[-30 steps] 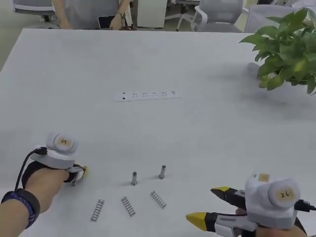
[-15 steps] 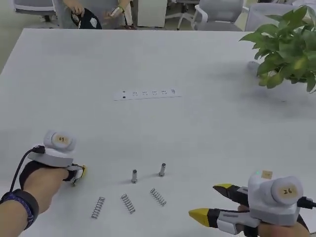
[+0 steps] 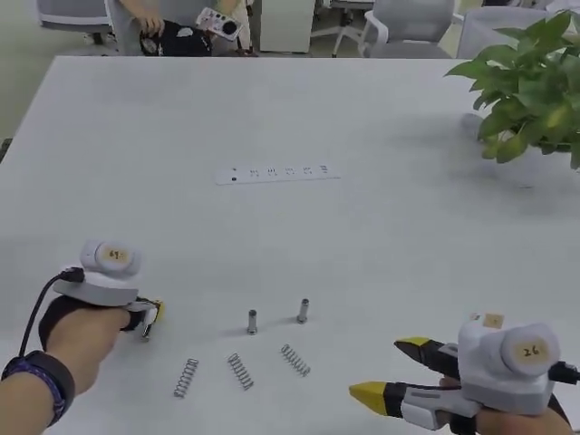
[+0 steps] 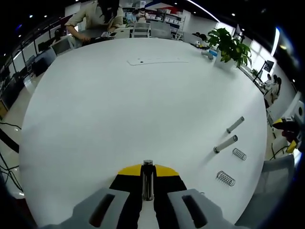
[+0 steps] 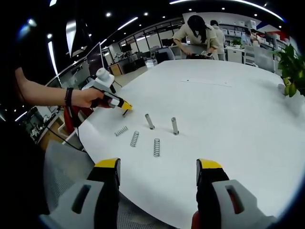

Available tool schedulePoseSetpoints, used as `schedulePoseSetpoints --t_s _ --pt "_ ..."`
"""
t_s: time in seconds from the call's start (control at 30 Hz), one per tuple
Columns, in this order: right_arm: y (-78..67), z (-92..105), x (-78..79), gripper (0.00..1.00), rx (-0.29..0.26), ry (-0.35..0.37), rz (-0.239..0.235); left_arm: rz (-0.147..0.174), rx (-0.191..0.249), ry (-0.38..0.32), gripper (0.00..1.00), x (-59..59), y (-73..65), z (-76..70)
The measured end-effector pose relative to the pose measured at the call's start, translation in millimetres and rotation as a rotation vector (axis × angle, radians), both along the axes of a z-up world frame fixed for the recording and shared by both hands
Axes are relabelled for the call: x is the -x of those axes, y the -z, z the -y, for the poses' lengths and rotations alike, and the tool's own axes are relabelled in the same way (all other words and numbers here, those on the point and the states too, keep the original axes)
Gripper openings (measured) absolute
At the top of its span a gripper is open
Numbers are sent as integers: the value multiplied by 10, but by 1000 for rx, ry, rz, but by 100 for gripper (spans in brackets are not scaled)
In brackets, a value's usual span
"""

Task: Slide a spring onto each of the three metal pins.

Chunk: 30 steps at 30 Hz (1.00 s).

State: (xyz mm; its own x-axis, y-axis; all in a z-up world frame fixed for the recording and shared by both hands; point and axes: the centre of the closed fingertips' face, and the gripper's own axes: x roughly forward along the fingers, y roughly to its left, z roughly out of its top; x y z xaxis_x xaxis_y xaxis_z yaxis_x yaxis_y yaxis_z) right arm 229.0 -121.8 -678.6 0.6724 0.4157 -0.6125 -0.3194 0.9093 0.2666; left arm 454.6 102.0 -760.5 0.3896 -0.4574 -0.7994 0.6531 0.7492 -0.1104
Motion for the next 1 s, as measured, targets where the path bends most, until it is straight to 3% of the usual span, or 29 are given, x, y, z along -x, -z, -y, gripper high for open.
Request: schedulePoseSetpoints --t_s 1.0 --pt "5 8 9 63 -7 -7 14 62 35 -3 0 179 -184 38"
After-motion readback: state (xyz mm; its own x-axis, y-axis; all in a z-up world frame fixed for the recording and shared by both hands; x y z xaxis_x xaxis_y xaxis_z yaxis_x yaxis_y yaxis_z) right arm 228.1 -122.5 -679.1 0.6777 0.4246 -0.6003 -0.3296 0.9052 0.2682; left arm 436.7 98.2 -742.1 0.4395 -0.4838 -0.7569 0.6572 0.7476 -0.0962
